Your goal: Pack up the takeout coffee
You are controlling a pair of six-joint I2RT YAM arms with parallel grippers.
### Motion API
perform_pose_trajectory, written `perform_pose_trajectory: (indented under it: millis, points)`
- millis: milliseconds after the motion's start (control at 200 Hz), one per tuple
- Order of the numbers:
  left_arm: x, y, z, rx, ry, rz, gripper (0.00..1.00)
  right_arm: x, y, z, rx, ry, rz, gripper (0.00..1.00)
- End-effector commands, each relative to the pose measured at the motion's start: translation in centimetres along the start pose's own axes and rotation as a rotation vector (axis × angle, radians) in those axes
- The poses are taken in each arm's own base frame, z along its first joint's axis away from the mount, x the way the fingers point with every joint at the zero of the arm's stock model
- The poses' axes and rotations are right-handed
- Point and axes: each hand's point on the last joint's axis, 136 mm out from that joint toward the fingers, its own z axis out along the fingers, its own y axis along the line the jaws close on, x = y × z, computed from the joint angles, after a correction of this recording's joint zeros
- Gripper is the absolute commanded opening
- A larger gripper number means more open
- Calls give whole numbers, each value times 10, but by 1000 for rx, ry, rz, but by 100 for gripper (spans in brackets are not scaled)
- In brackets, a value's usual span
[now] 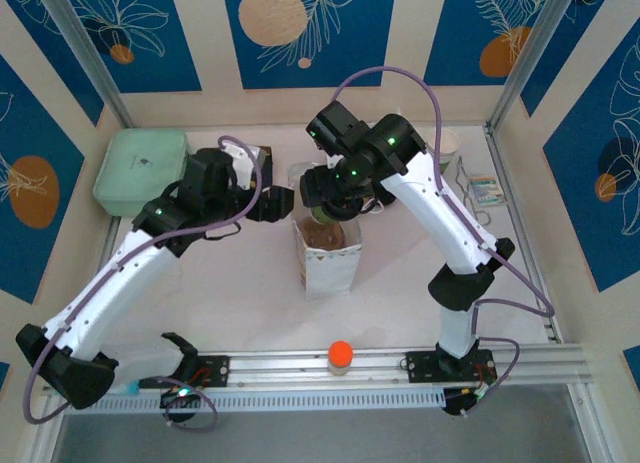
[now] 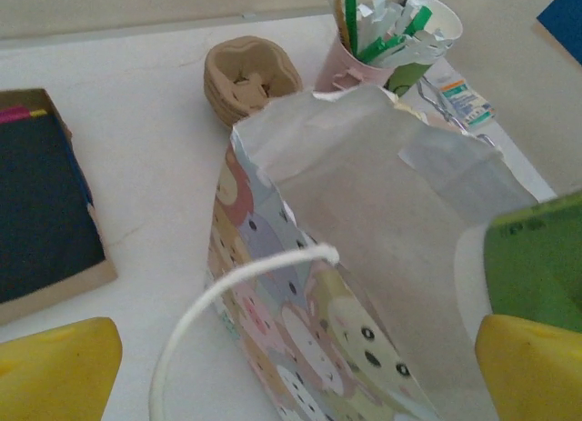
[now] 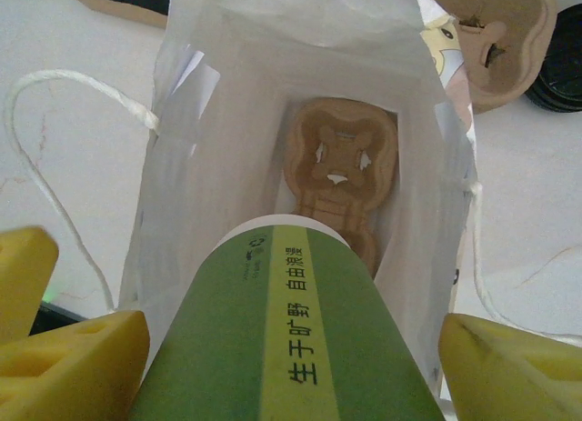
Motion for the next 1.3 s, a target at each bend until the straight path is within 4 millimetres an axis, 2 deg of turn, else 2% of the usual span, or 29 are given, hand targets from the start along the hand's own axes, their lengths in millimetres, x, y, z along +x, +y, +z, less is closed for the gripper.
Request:
perform_pose_trajectory:
  millis: [0, 180, 370, 485, 650, 790, 1011, 1296]
  points:
    - [-14, 6, 4, -22, 8, 33, 99, 6, -7, 1, 52, 15, 10, 55]
    - [-25, 6, 30, 36, 65, 0, 93, 9, -11, 0, 85, 11, 16, 54]
    - [-19, 16, 61, 17, 180, 27, 90, 12, -6, 6, 81, 26, 7, 54]
    - [-19, 20, 70, 13, 192, 23, 85, 13, -5, 10, 78, 30, 12, 53]
    - [-17, 28, 82, 9, 201, 7, 73, 16, 3, 22, 46, 53, 13, 52]
    - [-14, 32, 84, 8, 208, -2, 60, 18, 3, 31, 56, 74, 11, 52]
    - [-9, 30, 80, 23, 197, -24, 44, 16, 2, 33, 95, 74, -5, 51]
    - [-2, 25, 65, 43, 172, -68, 38, 17, 18, 36, 90, 85, -50, 51]
